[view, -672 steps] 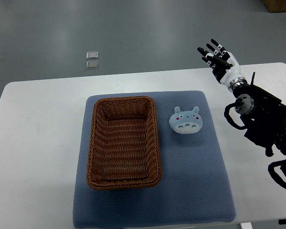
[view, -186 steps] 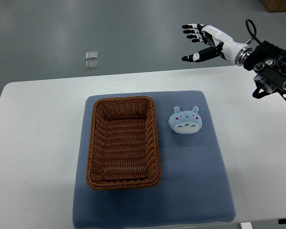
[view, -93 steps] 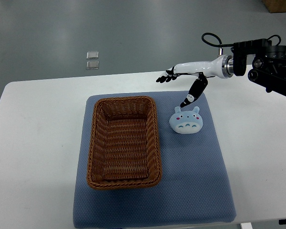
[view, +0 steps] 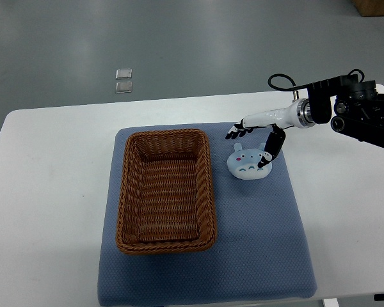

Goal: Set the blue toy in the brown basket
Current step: 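Close the right hand fingers around the blue plush toy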

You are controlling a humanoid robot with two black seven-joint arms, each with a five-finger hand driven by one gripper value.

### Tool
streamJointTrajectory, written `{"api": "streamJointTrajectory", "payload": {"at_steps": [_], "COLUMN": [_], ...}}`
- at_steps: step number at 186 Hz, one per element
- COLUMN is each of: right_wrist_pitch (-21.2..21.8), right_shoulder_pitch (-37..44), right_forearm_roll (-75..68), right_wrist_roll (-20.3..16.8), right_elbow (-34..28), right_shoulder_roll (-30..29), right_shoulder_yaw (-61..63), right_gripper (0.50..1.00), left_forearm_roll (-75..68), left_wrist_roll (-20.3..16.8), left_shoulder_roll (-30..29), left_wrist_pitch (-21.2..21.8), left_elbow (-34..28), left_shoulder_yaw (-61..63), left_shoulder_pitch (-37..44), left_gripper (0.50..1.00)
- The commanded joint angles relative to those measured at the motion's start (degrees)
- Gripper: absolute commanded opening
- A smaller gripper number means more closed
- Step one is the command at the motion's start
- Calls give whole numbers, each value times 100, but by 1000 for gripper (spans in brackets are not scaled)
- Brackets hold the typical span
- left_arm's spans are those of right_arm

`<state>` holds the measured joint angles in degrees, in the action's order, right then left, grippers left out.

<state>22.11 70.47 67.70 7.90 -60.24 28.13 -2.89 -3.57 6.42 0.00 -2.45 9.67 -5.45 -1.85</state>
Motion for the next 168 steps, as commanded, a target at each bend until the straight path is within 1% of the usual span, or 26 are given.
{"api": "streamJointTrajectory", "payload": {"at_steps": [1,58,71,91,96,103,119,130,133,138,139,145,154,163,168], "right_wrist_pitch": [-14,-145,-242,-251,-251,-251,-242,-242,-242,-242,-242,-242,-233,-233,-225], "right_shoulder_pitch": [-86,-323,-358,-394,-394,-385,-376,-376,-385,-385,-385,-394,-394,-394,-394], "right_forearm_roll": [6,24,67,94,103,103,155,191,191,208,208,217,252,278,278], "right_wrist_roll": [-43,-35,-35,-35,-43,-35,-35,-35,-35,-35,-35,-35,-35,-35,-35], "right_elbow": [-129,-173,-155,-129,-120,-120,-120,-120,-120,-120,-120,-120,-120,-120,-120], "right_shoulder_roll": [17,-123,-158,-176,-176,-167,-150,-150,-150,-158,-158,-158,-158,-158,-158], "right_shoulder_yaw": [7,34,25,16,16,16,7,7,7,7,7,7,7,7,7], "right_gripper": [909,907,903,889,870,864,799,776,756,740,727,711,656,629,605], "left_forearm_roll": [-4,5,5,-4,-3,-4,-4,-4,-4,5,-3,5,-4,-4,-4], "left_wrist_roll": [-1,-1,-1,-1,-1,-1,-1,-1,-1,-1,-1,-1,-1,-1,-1], "left_shoulder_roll": [0,0,0,0,0,0,0,0,0,0,0,0,0,0,0], "left_wrist_pitch": [-1,-1,-1,-9,-1,-1,-1,-1,-1,-9,-1,-1,-1,-1,-1], "left_elbow": [0,0,0,0,0,0,0,0,0,0,0,0,0,0,0], "left_shoulder_yaw": [0,0,0,0,0,0,0,0,0,0,0,0,0,0,0], "left_shoulder_pitch": [0,0,0,0,0,0,0,0,0,0,0,0,0,0,0], "left_gripper": [1000,1000,1000,1000,1000,1000,1000,1000,1000,1000,1000,1000,1000,1000,1000]}}
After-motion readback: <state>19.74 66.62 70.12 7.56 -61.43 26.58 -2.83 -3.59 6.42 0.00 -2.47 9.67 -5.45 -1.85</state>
